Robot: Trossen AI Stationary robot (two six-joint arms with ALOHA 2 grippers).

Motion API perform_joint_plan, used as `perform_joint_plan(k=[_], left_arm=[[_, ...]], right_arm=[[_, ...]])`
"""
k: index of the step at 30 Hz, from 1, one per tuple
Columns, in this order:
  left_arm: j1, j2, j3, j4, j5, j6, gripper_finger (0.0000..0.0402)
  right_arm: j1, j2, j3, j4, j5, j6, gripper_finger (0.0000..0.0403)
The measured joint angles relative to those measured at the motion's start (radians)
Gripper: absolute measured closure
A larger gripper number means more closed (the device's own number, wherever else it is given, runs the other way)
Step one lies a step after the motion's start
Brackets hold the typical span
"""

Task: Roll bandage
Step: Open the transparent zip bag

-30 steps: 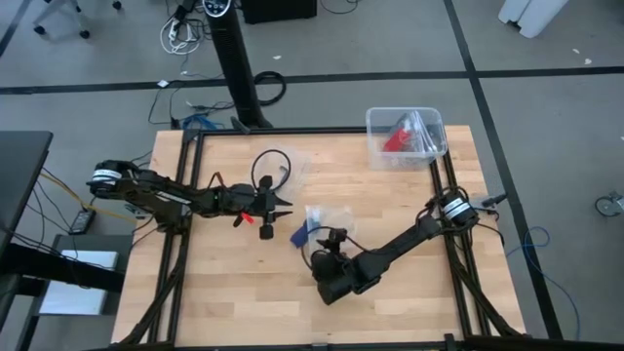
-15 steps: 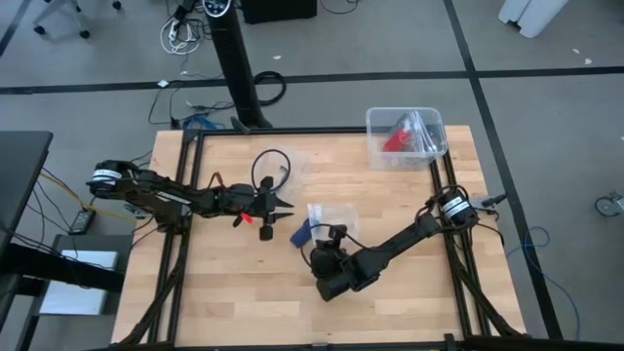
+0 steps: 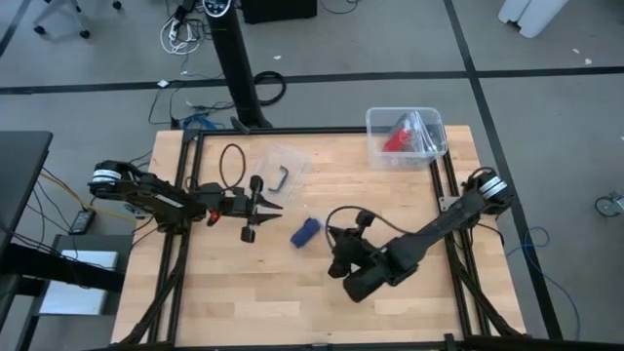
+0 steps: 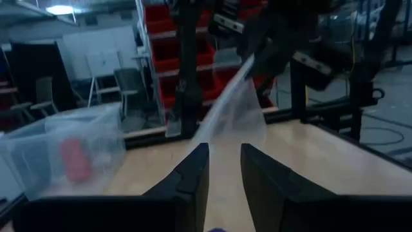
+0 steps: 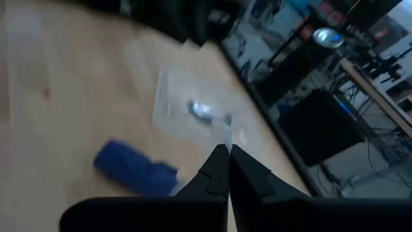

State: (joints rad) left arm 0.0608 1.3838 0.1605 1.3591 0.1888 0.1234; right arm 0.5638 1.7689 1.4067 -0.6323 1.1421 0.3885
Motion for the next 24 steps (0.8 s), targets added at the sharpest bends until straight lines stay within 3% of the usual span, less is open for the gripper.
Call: perform_joint_plan(k=[6, 13, 20, 24], left_arm=[[-0.002, 0.000, -0.005, 0.040, 0.002, -0.074, 0.0285], [-0.003, 0.000, 0.053, 0.043, 0.052, -0.128, 0.0251], [-0.003, 0.000, 0.066, 0.108, 0.138, -0.141, 0.0238], [-0.003, 0.000, 0.066, 0.120, 0.137, -0.150, 0.0237]], right_arm=[[0.043, -0.081, 0.000, 0.230, 0.049, -0.254, 0.0402], [0.072, -0.096, 0.000, 0.574, 0.003, -0.605, 0.0402], [0.083, -0.096, 0.000, 0.613, -0.012, -0.641, 0.0403], [0.082, -0.096, 0.000, 0.614, -0.033, -0.629, 0.0403]])
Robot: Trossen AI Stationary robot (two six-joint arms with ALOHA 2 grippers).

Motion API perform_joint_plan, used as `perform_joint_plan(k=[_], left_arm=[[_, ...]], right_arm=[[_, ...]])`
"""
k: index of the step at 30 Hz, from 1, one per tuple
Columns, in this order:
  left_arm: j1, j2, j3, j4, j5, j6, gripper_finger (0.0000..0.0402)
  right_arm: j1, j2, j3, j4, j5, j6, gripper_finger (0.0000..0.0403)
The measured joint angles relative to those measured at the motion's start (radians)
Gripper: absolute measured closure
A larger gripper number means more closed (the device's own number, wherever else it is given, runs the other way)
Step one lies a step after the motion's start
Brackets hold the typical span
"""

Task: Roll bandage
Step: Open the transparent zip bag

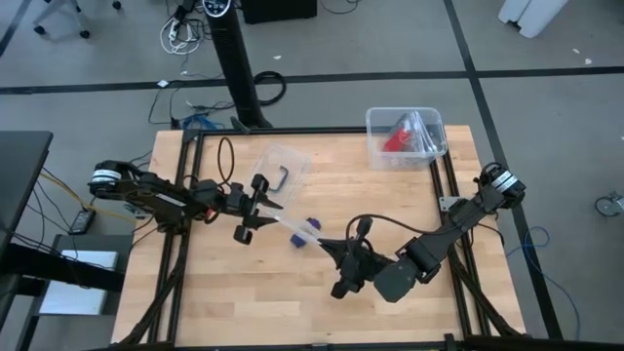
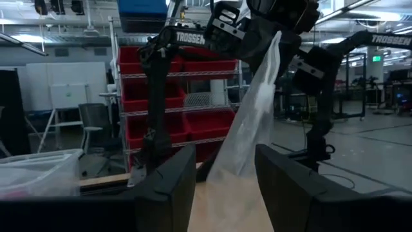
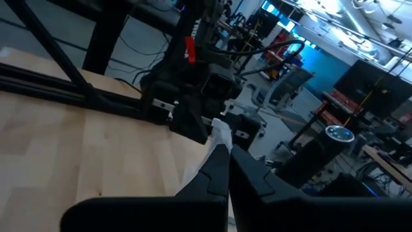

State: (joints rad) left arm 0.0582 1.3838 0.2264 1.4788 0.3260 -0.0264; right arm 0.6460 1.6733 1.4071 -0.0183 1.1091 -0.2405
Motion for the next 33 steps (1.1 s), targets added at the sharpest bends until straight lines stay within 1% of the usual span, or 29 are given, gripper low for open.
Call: perform_joint_plan(k=[3, 8, 12, 15, 18, 21, 23, 25, 29, 33], left_arm=[[0.000, 0.000, 0.013, -0.004, 0.001, -0.007, 0.0238], [-0.001, 0.000, 0.034, -0.006, 0.023, -0.031, 0.0240], [-0.002, 0.000, 0.035, -0.008, 0.027, -0.035, 0.0257], [-0.002, 0.000, 0.035, -0.008, 0.031, -0.037, 0.0288], [-0.002, 0.000, 0.035, -0.009, 0.053, -0.034, 0.0331], [-0.002, 0.000, 0.035, -0.009, 0.068, -0.033, 0.0380], [-0.002, 0.000, 0.035, -0.011, 0.084, -0.033, 0.0395], [-0.002, 0.000, 0.036, -0.016, 0.087, -0.033, 0.0394], [0.000, 0.000, 0.031, -0.019, 0.086, -0.031, 0.0389], [0.013, 0.000, 0.031, -0.010, 0.045, 0.008, 0.0375]], right_arm=[[0.000, 0.000, 0.000, 0.001, -0.007, 0.003, 0.0403], [-0.010, 0.000, 0.000, 0.000, -0.056, 0.024, 0.0403], [-0.028, 0.000, 0.000, -0.024, -0.077, 0.063, 0.0403], [-0.045, 0.002, 0.000, -0.076, -0.086, 0.115, 0.0403], [-0.067, 0.009, -0.001, -0.127, -0.090, 0.162, 0.0403], [-0.098, 0.023, -0.001, -0.145, -0.118, 0.206, 0.0403], [-0.115, 0.033, -0.001, -0.160, -0.130, 0.206, 0.0403], [-0.128, 0.041, -0.001, -0.155, -0.137, 0.204, 0.0403], [-0.124, 0.041, -0.001, -0.153, -0.109, 0.182, 0.0403], [-0.089, 0.035, -0.001, -0.137, -0.107, 0.160, 0.0403]])
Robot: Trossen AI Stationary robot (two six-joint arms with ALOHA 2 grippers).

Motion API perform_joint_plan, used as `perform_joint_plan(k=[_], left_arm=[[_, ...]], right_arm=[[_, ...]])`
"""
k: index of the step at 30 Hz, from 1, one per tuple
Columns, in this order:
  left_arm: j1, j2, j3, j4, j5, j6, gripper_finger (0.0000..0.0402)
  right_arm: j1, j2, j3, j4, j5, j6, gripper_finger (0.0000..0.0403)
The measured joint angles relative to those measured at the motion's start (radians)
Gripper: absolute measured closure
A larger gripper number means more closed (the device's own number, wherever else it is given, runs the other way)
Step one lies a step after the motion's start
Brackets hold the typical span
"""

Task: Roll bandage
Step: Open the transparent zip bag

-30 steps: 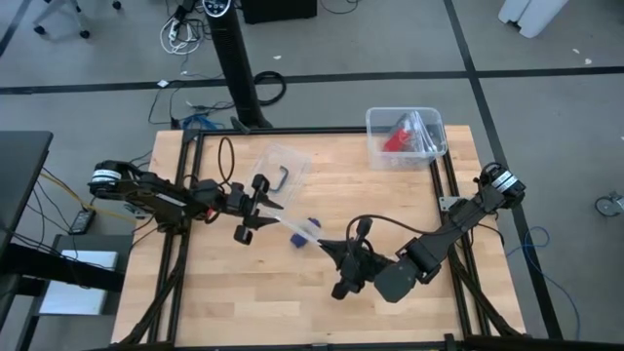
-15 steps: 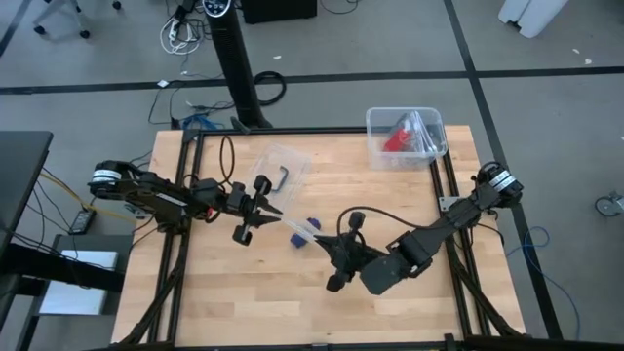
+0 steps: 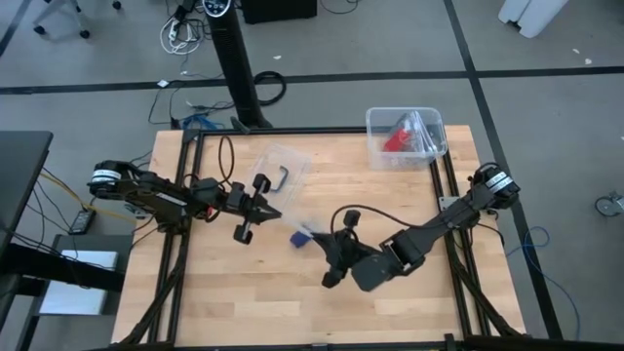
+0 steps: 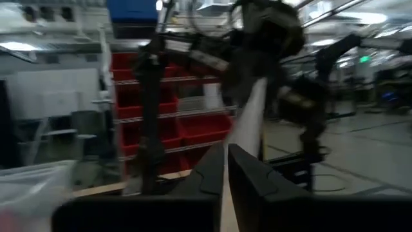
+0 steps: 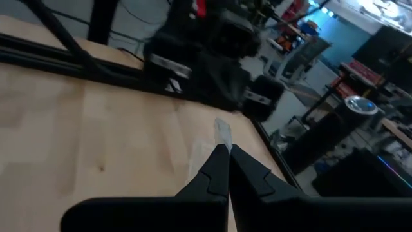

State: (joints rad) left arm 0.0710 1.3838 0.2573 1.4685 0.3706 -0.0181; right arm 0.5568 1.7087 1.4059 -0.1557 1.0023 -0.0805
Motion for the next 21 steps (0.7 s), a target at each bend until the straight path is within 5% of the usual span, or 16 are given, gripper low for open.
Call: perform_joint_plan(k=[6, 13, 21], left_arm=[[0.017, 0.000, 0.000, 0.008, -0.038, 0.015, 0.0328], [0.017, 0.000, 0.000, 0.025, 0.046, 0.013, 0.0268], [0.019, 0.000, 0.027, -0.011, 0.026, -0.018, 0.0244]], right_arm=[[0.066, -0.009, 0.000, 0.004, 0.078, -0.018, 0.0403], [0.125, -0.024, 0.000, 0.039, 0.202, -0.081, 0.0403], [0.128, -0.029, 0.000, 0.117, 0.181, -0.149, 0.0403]])
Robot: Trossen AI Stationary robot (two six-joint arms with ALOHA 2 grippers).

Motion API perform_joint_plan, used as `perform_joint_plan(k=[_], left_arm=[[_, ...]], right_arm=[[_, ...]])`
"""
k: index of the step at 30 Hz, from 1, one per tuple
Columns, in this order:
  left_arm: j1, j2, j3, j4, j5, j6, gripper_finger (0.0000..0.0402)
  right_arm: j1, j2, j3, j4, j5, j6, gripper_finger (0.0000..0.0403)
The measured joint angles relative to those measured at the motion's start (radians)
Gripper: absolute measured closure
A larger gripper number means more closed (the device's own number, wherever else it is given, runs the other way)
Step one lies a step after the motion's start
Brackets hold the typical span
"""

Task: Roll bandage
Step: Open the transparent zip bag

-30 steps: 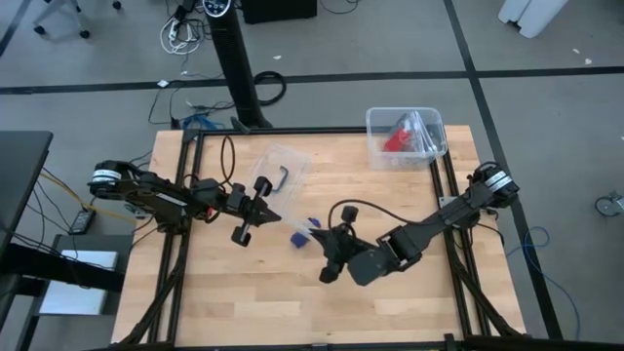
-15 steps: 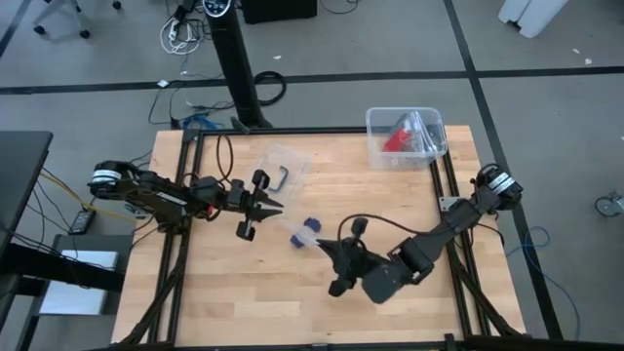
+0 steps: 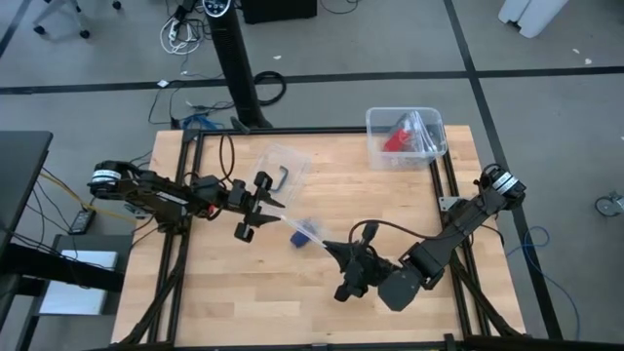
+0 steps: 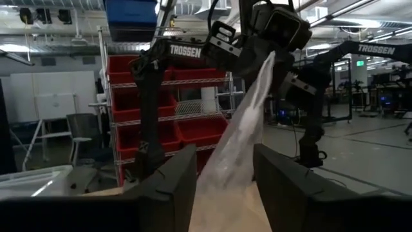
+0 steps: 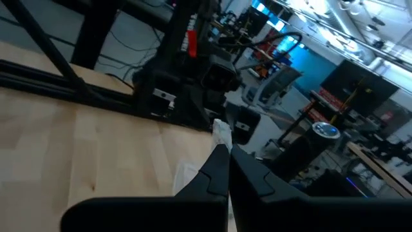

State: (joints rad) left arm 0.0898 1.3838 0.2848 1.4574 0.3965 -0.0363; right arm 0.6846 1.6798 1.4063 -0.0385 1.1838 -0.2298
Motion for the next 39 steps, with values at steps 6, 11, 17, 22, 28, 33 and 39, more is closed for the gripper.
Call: perform_joint_plan(k=[6, 11, 17, 22, 28, 33, 39], left_arm=[[0.000, 0.000, 0.002, -0.038, 0.000, -0.002, 0.0244], [-0.003, 0.000, 0.002, -0.040, 0.000, -0.002, 0.0245], [-0.019, 0.000, 0.002, -0.034, -0.005, 0.006, 0.0278], [-0.027, 0.000, 0.002, -0.034, -0.005, 0.041, 0.0353], [-0.027, 0.000, 0.002, -0.035, -0.005, 0.057, 0.0398], [-0.026, 0.000, 0.002, -0.056, -0.009, 0.069, 0.0400], [-0.025, 0.000, 0.002, -0.134, -0.052, 0.113, 0.0401]], right_arm=[[-0.028, 0.000, 0.000, 0.024, -0.041, -0.031, 0.0403], [-0.053, 0.000, 0.000, 0.027, -0.085, -0.031, 0.0403], [-0.070, 0.000, 0.000, 0.027, -0.106, -0.026, 0.0403], [-0.079, 0.001, 0.000, 0.022, -0.107, -0.011, 0.0403], [-0.087, 0.001, 0.000, 0.019, -0.112, 0.023, 0.0401], [-0.074, -0.008, 0.000, -0.041, 0.001, 0.110, 0.0370], [-0.017, -0.081, 0.001, -0.274, -0.004, 0.406, 0.0313]])
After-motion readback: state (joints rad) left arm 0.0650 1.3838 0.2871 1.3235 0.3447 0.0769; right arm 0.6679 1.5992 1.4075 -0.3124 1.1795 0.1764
